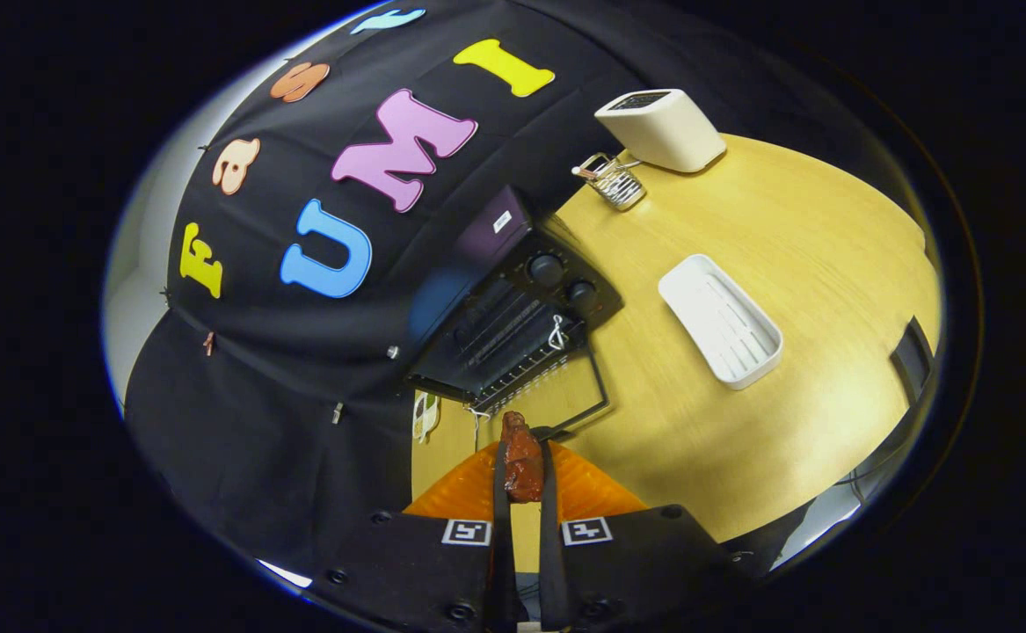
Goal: Open the toaster oven, put the food inside, and close the toaster oven door.
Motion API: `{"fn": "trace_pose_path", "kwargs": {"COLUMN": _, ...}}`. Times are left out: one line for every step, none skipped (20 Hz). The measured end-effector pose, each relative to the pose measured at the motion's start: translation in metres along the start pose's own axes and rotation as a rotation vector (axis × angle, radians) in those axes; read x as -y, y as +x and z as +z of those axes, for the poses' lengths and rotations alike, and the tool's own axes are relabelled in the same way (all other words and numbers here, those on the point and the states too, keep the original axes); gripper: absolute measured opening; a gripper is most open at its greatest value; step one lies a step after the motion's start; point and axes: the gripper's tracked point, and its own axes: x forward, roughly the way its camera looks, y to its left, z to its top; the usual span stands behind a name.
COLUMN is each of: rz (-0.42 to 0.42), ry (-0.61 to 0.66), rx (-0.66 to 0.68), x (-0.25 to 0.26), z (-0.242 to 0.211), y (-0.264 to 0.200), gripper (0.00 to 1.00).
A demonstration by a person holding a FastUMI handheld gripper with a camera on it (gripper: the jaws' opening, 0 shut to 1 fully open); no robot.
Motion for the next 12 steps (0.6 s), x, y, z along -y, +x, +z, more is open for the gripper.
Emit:
{"fn": "trace_pose_path", "kwargs": {"rz": 0.010, "ry": 0.007, "rx": 0.000, "x": -0.007, "z": -0.004, "y": 0.005, "gripper": 0.14}}
{"fn": "trace_pose_path", "kwargs": {"rz": 0.018, "ry": 0.015, "rx": 0.000, "x": -0.013, "z": -0.007, "y": 0.011, "gripper": 0.15}}
{"fn": "trace_pose_path", "kwargs": {"rz": 0.025, "ry": 0.023, "rx": 0.002, "x": -0.019, "z": -0.008, "y": 0.015, "gripper": 0.15}}
{"fn": "trace_pose_path", "kwargs": {"rz": 0.032, "ry": 0.025, "rx": 0.004, "x": -0.024, "z": -0.010, "y": 0.021, "gripper": 0.15}}
{"fn": "trace_pose_path", "kwargs": {"rz": 0.037, "ry": 0.024, "rx": 0.003, "x": -0.028, "z": -0.013, "y": 0.025, "gripper": 0.15}}
{"fn": "trace_pose_path", "kwargs": {"rz": 0.037, "ry": 0.020, "rx": 0.001, "x": -0.030, "z": -0.016, "y": 0.032, "gripper": 0.14}}
{"fn": "trace_pose_path", "kwargs": {"rz": 0.035, "ry": 0.017, "rx": -0.001, "x": -0.032, "z": -0.018, "y": 0.037, "gripper": 0.14}}
{"fn": "trace_pose_path", "kwargs": {"rz": 0.034, "ry": 0.013, "rx": -0.002, "x": -0.033, "z": -0.021, "y": 0.043, "gripper": 0.14}}
{"fn": "trace_pose_path", "kwargs": {"rz": 0.032, "ry": 0.007, "rx": 0.002, "x": -0.035, "z": -0.023, "y": 0.048, "gripper": 0.14}}
{"fn": "trace_pose_path", "kwargs": {"rz": 0.027, "ry": 0.003, "rx": 0.009, "x": -0.034, "z": -0.023, "y": 0.055, "gripper": 0.14}}
{"fn": "trace_pose_path", "kwargs": {"rz": 0.021, "ry": 0.002, "rx": 0.017, "x": -0.033, "z": -0.025, "y": 0.061, "gripper": 0.14}}
{"fn": "trace_pose_path", "kwargs": {"rz": 0.022, "ry": 0.004, "rx": 0.021, "x": -0.033, "z": -0.025, "y": 0.068, "gripper": 0.14}}
